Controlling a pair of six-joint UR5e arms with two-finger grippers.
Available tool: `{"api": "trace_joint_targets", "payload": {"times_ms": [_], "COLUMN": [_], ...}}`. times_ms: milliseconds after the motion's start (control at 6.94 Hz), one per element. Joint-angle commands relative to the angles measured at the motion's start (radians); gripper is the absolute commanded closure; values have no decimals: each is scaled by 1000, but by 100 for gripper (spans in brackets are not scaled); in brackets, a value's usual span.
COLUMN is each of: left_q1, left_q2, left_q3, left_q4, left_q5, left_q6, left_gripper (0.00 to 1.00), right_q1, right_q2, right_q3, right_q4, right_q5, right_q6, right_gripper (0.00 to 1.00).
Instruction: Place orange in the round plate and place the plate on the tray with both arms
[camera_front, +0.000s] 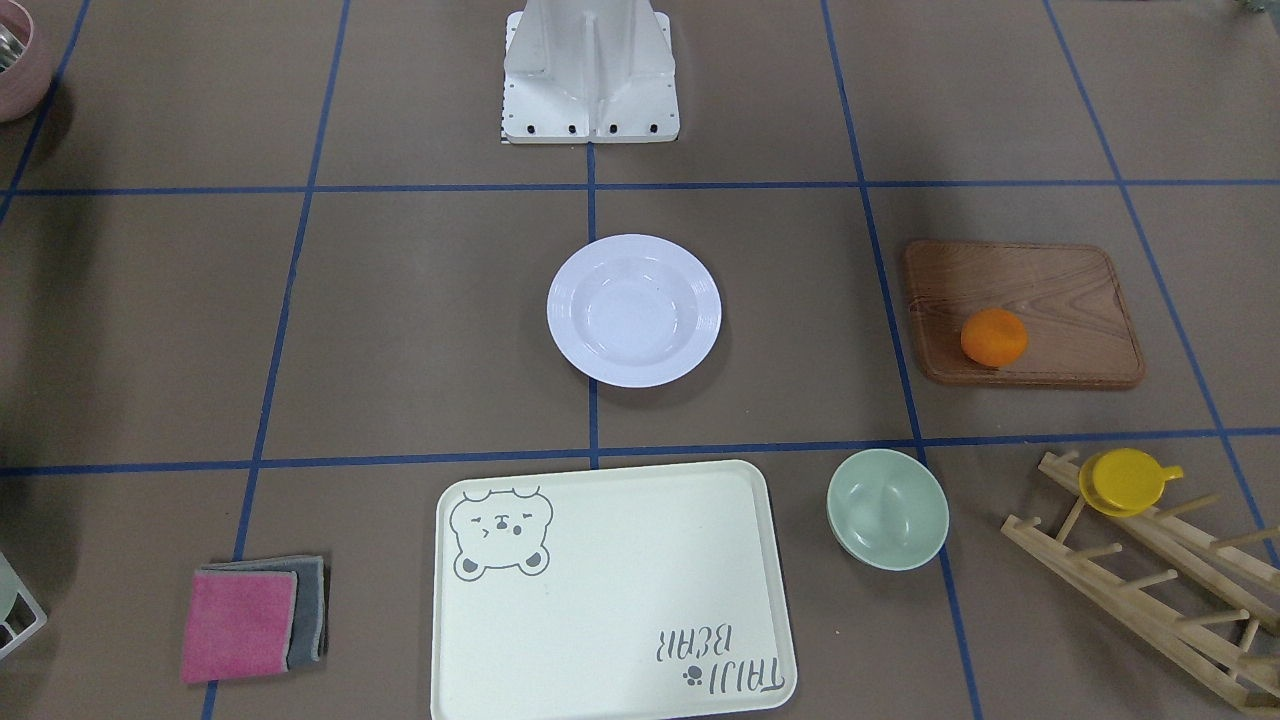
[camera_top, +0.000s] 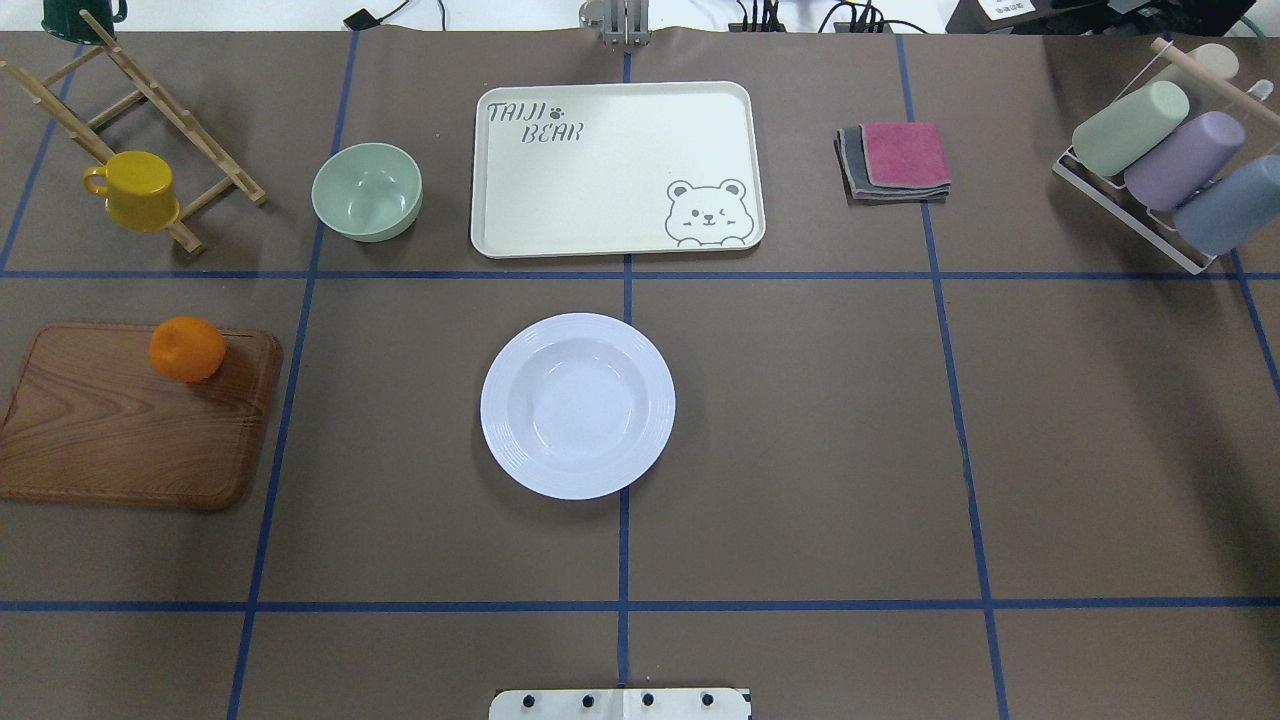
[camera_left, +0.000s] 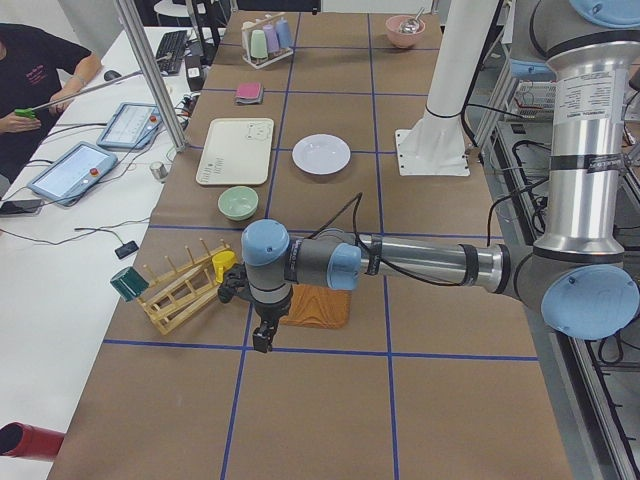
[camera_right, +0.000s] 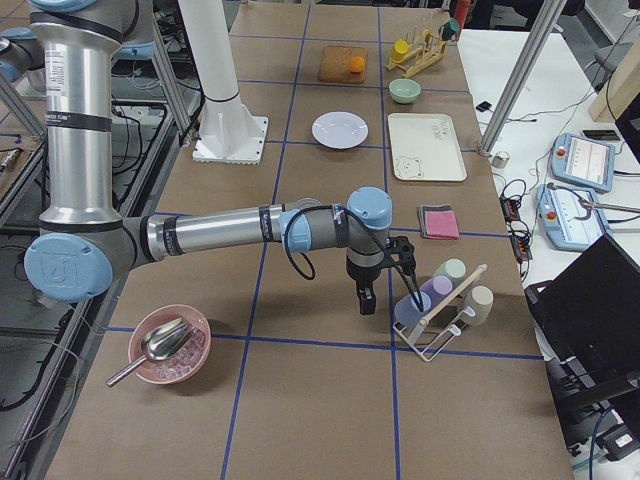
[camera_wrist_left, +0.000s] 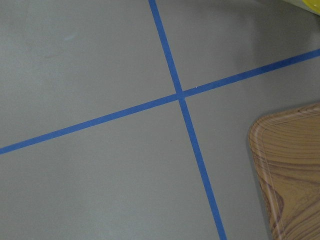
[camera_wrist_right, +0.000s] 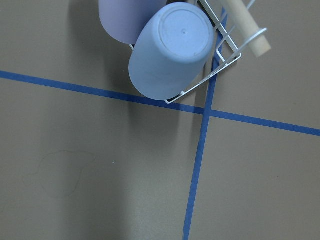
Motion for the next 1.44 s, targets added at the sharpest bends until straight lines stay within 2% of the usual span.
{"api": "trace_joint_targets", "payload": {"times_ms": [0,432,577,865,1009,1297], "left_q1": [0,2,15,240,297,371], "left_q2": [0,-2,-12,-102,-162,-216], "left_q3": [-2,-8,-31,-93,-93,-67], "left_q4": [0,0,-18,-54,-52,-54], "left_q5": [1,-1,-12,-9,-10,-10], "left_q6": [0,-27,-183,-518,-602,-623], "left_gripper": [1,1,1,1,1,1], "right_q1": [-6,-9,-9,-54,-81,-206], "right_q2": [3,8,10,58,74,142], "right_q3": [1,1,-2,37,86,120], "right_q4": [0,0,0,0,-2,-2], "right_q5": [1,1,-1,1,5,14], "right_q6": [-1,-1,-7,-1,-1,35], "right_gripper": [0,0,0,0,0,0]}}
